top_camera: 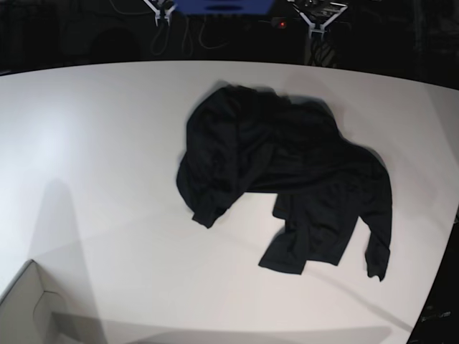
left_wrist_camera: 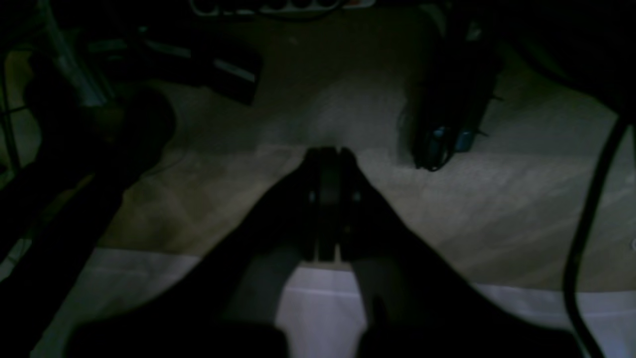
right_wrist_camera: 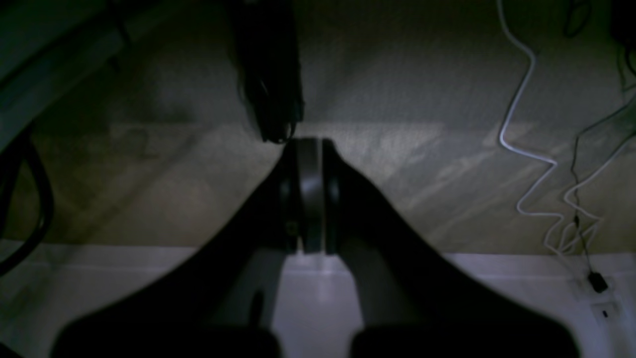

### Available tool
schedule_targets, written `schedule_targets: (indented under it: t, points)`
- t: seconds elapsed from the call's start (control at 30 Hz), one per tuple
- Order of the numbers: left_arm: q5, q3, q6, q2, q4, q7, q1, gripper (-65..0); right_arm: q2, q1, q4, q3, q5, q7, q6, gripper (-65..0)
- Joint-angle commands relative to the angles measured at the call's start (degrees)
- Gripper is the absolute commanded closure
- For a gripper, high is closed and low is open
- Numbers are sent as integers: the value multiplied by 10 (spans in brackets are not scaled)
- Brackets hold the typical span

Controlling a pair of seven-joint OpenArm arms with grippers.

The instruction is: Layout the t-shirt on the table in an organized manner, then fold the t-shirt properly

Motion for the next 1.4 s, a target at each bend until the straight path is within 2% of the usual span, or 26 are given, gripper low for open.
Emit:
schedule_targets:
  t: [0.0,0.27,0.4,0.6,0.7,1.27,1.37]
  points:
    - [-1,-1,2,-2,1,3,3,-2,-1,-8,0,1,2,-6,9,0]
    - [-1,-1,2,5,1,5,7,-2,1,-7,0,-3,2,-6,9,0]
    - [-1,-1,1,12,1,5,7,-2,2,-6,2,-4,2,-32,9,0]
    - [2,3,1,24,1,5,7,-2,12,5,1,1,2,-36,9,0]
    - [2,3,1,25,2,5,16,-1,12,10,2,1,2,-63,9,0]
    - [4,3,1,21,3,6,14,-1,9,36,1,2,3,-67,9,-1]
    - [2,3,1,18,45,0,20,-1,9,33,3,2,3,-57,9,0]
